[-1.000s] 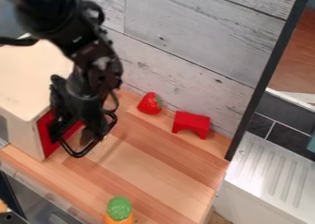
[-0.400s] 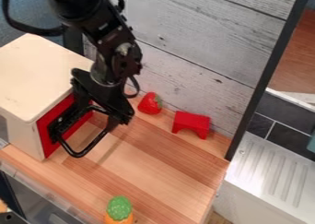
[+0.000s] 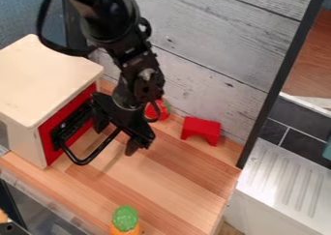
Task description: Pull the door of the drawer and open it
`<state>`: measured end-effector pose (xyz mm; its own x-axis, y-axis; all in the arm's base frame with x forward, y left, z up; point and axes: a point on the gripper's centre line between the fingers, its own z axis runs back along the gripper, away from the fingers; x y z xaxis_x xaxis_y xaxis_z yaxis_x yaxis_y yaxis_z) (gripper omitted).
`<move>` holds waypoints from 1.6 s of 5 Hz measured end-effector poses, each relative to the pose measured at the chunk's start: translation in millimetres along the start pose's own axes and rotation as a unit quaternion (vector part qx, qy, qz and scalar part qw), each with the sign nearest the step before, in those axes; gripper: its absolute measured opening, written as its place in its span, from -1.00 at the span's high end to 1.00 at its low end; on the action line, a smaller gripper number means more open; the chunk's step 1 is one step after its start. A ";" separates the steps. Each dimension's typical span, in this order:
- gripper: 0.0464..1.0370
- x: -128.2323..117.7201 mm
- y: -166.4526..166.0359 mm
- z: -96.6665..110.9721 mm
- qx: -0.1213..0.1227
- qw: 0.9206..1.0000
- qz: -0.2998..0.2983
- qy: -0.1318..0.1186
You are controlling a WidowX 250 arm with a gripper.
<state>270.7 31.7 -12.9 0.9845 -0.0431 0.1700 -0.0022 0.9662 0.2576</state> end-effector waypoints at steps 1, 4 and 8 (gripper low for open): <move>-0.83 2.0 -10.4 -14.0 0.016 0.999 -0.023 0.029; 0.71 -6.8 -10.3 -34.1 0.024 0.998 -0.018 0.052; 0.83 -1.2 -65.8 9.4 0.005 0.998 -0.065 0.018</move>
<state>267.9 -34.2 -21.1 0.9822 -0.1586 0.1008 0.1243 0.9505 0.2848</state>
